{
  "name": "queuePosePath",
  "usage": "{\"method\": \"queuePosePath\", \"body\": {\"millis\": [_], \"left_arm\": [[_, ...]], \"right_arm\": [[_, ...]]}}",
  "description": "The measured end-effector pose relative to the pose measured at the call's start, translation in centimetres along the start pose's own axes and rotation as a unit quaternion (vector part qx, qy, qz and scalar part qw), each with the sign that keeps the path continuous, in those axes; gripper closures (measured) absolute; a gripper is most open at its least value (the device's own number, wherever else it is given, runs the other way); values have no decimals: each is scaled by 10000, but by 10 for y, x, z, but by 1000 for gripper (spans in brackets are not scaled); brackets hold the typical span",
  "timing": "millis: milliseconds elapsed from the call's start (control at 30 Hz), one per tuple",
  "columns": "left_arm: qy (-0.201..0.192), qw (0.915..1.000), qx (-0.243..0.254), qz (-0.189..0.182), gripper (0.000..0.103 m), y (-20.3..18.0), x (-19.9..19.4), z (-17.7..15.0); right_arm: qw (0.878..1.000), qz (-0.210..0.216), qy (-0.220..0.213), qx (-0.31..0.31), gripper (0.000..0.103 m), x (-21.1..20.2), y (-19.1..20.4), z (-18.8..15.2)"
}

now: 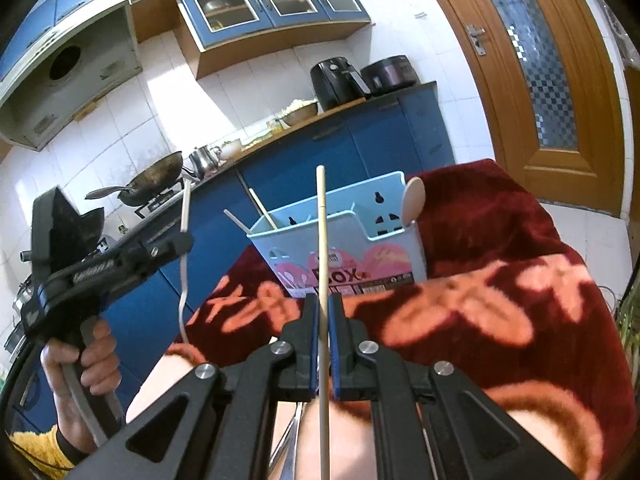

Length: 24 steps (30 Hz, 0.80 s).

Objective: Organize utensils
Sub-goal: 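Lift and carry the spork and chopstick over the blue holder with both tools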

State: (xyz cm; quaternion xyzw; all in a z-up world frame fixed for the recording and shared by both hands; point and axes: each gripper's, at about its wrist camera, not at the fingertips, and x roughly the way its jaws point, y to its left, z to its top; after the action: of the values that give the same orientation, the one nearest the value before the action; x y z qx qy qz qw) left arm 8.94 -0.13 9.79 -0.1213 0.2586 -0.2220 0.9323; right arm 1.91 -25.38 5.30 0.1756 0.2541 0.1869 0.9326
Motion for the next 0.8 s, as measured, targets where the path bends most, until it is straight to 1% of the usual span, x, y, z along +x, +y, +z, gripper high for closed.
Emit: {"method": "queuePosePath", "body": {"millis": [167, 267, 400, 533, 667, 733, 800], "left_arm": [[-466, 9987, 140, 138, 97, -5, 8, 25], [-781, 9964, 246, 201, 97, -9, 14, 37], [-1142, 9921, 318, 405, 97, -11, 30, 50], [-1504, 9855, 450, 647, 97, -15, 45, 60], [-1880, 9748, 716, 960, 97, -20, 59, 62], [-1914, 9730, 768, 1037, 97, -19, 68, 60], [-1831, 9751, 719, 1022, 97, -14, 79, 59]], "right_arm": [[9999, 0, -115, -11, 97, 1, -5, 3], [9999, 19, -165, -14, 97, 2, -9, 4], [9999, 55, -135, -45, 97, 5, -13, 3], [9998, 30, -177, -80, 97, 8, -19, 3], [9997, 25, -205, -88, 97, 11, -25, 7], [9997, 7, -225, -101, 97, 13, -26, 11], [9996, -11, -254, -145, 97, 15, -26, 17]]}}
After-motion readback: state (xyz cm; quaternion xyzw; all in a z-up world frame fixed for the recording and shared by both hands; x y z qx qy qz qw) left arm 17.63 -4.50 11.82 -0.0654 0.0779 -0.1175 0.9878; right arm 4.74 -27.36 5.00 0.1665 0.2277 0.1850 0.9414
